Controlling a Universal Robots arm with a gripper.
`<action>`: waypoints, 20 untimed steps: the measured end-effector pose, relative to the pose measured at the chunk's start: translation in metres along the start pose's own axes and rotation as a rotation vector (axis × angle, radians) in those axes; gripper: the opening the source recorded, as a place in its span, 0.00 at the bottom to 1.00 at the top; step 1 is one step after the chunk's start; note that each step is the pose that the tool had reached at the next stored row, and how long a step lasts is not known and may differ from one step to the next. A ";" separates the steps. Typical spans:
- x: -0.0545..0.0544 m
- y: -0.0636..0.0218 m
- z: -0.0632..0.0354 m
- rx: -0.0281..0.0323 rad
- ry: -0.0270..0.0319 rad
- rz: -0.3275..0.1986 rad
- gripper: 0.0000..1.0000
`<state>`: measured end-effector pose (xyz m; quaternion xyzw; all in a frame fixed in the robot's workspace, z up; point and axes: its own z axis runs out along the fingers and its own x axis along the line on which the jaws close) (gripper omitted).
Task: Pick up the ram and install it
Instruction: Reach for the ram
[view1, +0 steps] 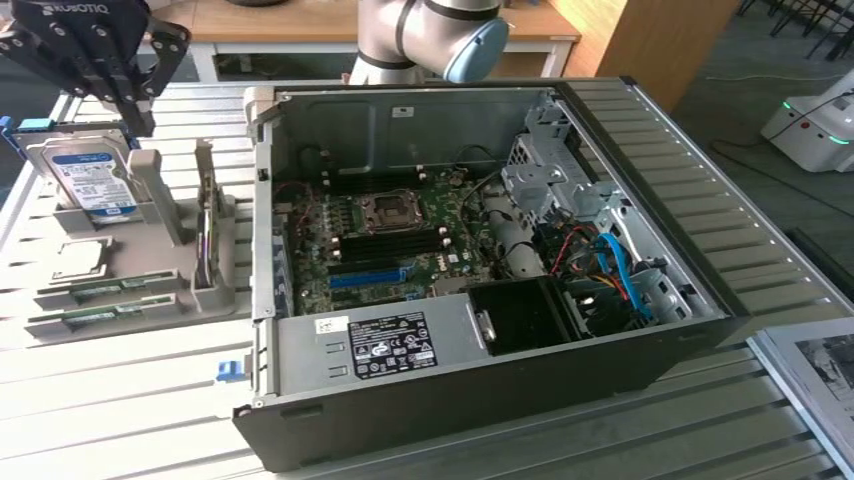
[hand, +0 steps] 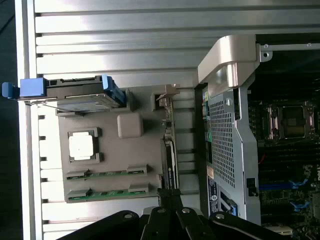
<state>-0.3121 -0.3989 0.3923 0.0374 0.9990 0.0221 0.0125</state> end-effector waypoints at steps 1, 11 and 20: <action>0.002 -0.0001 -0.0001 0.0000 0.0001 0.000 0.10; 0.022 -0.0016 -0.0005 0.0000 0.0001 0.000 0.10; 0.042 -0.0031 -0.0008 0.0000 0.0001 0.000 0.10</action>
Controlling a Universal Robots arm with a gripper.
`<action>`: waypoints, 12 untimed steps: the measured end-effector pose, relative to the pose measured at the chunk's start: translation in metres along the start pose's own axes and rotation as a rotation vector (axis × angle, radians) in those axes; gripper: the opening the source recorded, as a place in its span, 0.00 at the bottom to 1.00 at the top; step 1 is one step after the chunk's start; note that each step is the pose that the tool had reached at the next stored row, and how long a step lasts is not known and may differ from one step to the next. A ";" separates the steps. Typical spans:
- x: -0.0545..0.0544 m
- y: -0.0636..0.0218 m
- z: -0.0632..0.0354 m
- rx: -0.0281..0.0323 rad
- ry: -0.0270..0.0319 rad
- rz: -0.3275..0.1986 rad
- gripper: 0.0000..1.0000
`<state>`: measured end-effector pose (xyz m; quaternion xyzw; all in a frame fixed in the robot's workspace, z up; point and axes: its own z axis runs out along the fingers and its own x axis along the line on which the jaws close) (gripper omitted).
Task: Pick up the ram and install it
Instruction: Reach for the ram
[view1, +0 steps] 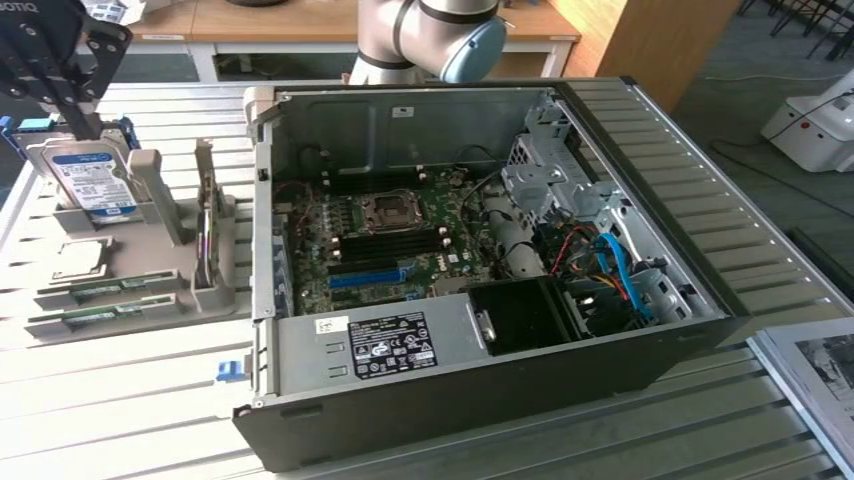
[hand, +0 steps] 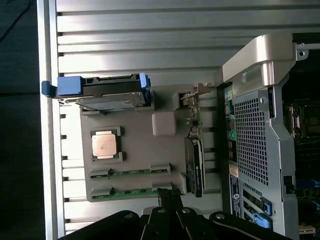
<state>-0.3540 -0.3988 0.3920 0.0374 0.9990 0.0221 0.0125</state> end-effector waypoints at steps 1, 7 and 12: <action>0.003 -0.0002 0.0000 0.0000 0.0000 0.000 0.10; 0.014 -0.0011 -0.0001 0.0000 0.0000 0.000 0.10; 0.027 -0.0020 -0.0001 0.0000 0.0000 0.000 0.10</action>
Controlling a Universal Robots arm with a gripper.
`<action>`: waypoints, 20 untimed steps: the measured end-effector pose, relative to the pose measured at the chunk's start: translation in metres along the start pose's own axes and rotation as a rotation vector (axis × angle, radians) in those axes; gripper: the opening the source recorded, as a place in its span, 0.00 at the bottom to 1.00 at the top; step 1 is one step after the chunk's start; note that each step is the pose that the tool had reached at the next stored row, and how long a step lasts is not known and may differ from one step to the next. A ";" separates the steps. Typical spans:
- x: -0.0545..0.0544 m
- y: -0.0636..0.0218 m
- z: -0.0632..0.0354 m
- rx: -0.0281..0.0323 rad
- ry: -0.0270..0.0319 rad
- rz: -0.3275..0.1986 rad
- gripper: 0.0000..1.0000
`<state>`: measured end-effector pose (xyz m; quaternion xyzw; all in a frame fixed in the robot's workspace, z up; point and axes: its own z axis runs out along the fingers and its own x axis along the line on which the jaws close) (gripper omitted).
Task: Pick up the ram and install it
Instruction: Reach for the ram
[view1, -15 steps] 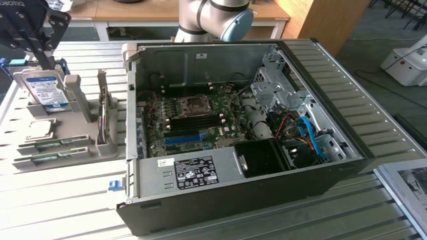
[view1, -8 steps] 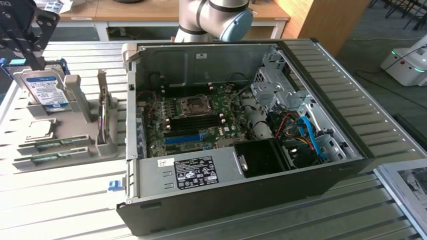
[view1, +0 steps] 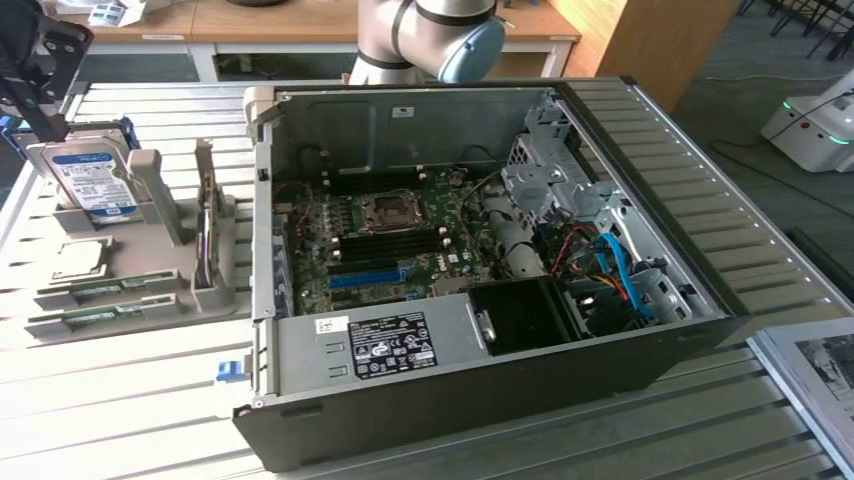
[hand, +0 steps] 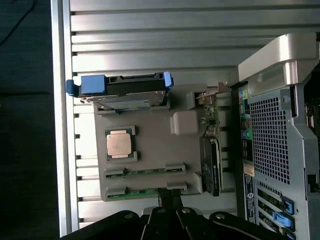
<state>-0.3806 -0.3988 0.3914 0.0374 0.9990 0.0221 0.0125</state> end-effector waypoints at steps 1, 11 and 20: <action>0.002 -0.0002 0.0000 0.0000 0.0000 0.000 0.10; 0.020 -0.0016 0.0002 -0.0001 0.0000 0.000 0.10; 0.021 0.0004 0.0004 -0.0001 -0.0001 0.000 0.10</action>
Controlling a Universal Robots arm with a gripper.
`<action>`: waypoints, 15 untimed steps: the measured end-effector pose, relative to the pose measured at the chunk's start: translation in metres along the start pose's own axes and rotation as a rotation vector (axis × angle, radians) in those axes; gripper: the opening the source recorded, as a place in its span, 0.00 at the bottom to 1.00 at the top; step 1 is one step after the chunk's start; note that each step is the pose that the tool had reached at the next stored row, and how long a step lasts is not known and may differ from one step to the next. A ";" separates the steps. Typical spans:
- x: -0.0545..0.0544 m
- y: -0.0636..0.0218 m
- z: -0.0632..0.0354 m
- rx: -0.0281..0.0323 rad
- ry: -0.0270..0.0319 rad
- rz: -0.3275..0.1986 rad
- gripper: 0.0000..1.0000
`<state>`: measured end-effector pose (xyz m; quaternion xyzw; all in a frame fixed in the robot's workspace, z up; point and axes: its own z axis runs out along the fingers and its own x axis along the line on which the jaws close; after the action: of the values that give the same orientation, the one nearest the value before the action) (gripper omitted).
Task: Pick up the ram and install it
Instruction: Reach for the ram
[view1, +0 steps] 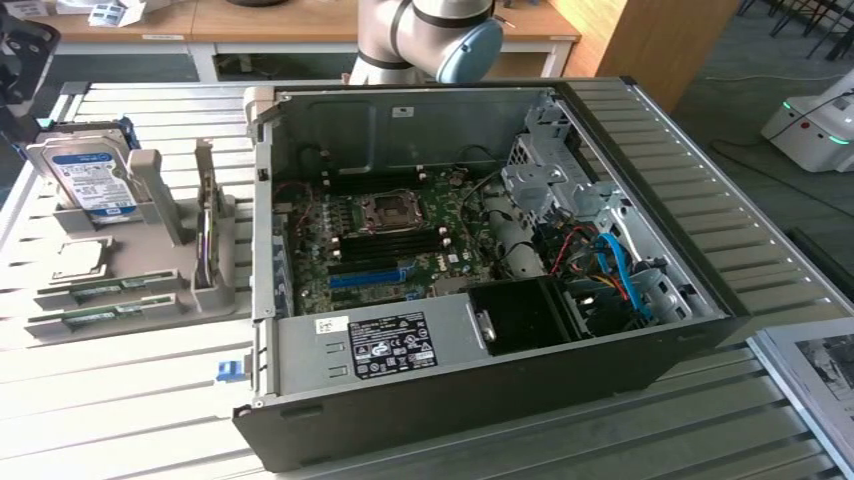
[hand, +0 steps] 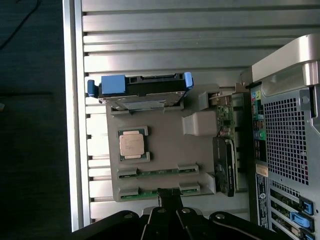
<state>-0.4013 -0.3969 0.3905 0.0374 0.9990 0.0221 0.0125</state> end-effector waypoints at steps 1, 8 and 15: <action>0.000 0.0007 0.0000 0.0000 0.0000 0.000 0.10; 0.000 0.0002 0.0000 0.0000 0.0001 0.000 0.10; 0.000 -0.0049 -0.0002 0.0001 0.0002 0.000 0.10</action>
<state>-0.4015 -0.4017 0.3905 0.0374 0.9990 0.0221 0.0124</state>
